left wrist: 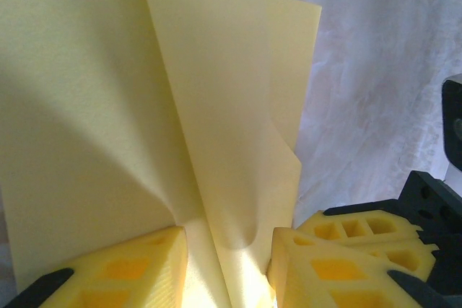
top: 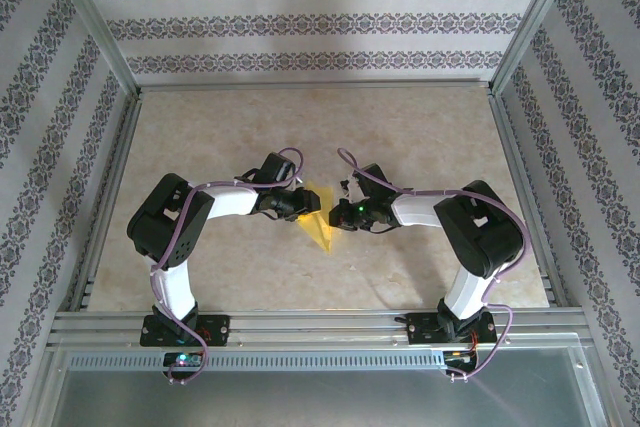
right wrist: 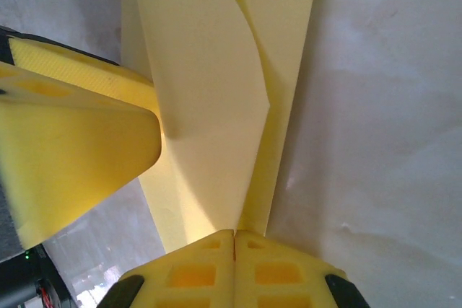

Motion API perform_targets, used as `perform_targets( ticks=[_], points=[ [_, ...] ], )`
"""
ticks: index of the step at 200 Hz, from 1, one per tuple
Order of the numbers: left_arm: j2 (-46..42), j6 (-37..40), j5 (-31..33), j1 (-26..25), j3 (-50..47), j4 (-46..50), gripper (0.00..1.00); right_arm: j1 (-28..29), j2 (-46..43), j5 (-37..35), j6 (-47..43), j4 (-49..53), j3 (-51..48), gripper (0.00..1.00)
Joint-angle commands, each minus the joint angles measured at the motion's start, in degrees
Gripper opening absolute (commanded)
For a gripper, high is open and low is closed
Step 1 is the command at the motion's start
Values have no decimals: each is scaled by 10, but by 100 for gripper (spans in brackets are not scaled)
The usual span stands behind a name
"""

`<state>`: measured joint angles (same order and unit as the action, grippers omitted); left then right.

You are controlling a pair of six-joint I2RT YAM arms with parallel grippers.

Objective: Fold a paper plane with a square sheet of paper (fold left side to right side)
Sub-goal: Fourth fold the wing at the center of the table.

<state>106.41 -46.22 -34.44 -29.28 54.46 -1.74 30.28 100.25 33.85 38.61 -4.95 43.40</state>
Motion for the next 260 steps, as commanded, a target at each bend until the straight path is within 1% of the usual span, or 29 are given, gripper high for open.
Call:
perform_targets(
  ticks=[1, 58, 103, 118, 160, 176, 186, 221, 232, 260],
  points=[
    [13, 16, 21, -7, 4, 42, 37, 7, 13, -10, -15, 10, 13, 2],
    [11, 13, 17, -6, 5, 38, 37, 8, 17, -22, -26, 29, 14, 2],
    [-17, 12, 9, -6, 12, 37, 38, 11, 27, -40, -34, 49, 13, 0],
    [-30, 18, 9, -7, 20, 46, 40, 11, 31, -43, -34, 50, 12, 0],
    [-62, 59, 17, -5, 60, 111, 46, 11, 37, -43, -33, 49, 6, 0],
    [-77, 69, 28, -4, 66, 124, 47, 11, 38, -43, -32, 46, 5, 0],
    [-82, 72, 29, -4, 64, 124, 43, 11, 38, -43, -32, 45, 4, 0],
    [-60, 58, -10, -4, 48, 79, 16, 11, 36, -44, -32, 46, 5, 0],
    [-45, 56, -23, -4, 51, 69, 12, 11, 36, -44, -32, 46, 6, 0],
    [-14, 58, -36, -5, 64, 61, 9, 11, 36, -47, -34, 50, 7, 0]
  ],
)
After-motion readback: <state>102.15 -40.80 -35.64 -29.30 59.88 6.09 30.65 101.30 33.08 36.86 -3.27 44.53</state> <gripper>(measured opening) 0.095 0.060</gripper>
